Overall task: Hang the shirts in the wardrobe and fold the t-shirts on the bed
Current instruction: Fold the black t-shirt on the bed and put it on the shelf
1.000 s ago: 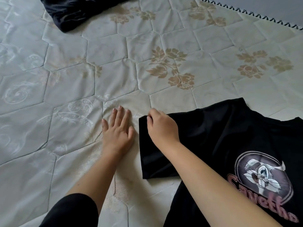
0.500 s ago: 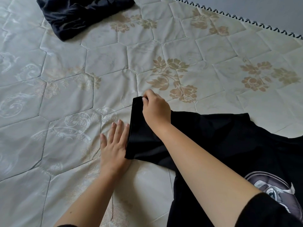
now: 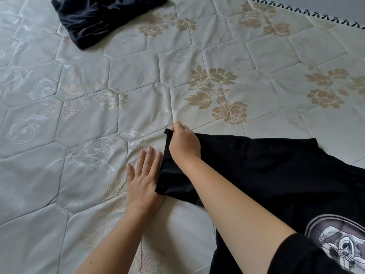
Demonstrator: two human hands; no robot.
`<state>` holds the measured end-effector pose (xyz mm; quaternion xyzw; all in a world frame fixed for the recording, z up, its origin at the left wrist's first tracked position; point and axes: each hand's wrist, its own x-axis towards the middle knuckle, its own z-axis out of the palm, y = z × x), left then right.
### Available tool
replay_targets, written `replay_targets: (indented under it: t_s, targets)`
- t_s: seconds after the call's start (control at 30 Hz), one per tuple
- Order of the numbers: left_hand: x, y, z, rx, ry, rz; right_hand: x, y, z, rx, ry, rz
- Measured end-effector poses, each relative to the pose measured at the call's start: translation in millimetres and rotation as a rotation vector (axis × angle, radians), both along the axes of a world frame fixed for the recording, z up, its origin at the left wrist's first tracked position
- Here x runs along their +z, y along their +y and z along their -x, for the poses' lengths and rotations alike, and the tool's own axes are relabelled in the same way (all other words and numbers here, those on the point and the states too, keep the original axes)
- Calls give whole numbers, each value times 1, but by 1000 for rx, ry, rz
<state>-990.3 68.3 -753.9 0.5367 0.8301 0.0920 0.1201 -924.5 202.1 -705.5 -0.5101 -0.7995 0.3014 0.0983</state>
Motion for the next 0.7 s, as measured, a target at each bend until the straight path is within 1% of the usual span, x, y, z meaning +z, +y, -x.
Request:
replay_targets:
  t_s: [0.1,0.17,0.2,0.33,0.4,0.7]
  targets:
    - [-1,0,0,-4,-3,-14,5,-4,-3,54,54,-58]
    - [-3,0,1,-12,-5,-18,9,-7,-3,85,52,-101]
    - [-5,0,2,-14,-2,-23,10,-9,-3,104,14,-89]
    - [-13,-2,5,-26,29,-67,10,-16,1,152,-241,28]
    - [-15,-3,6,-35,27,-75,9,-18,3,141,-278,32]
    - [-20,-1,7,-38,51,-72,13,-15,17,3,-301,107]
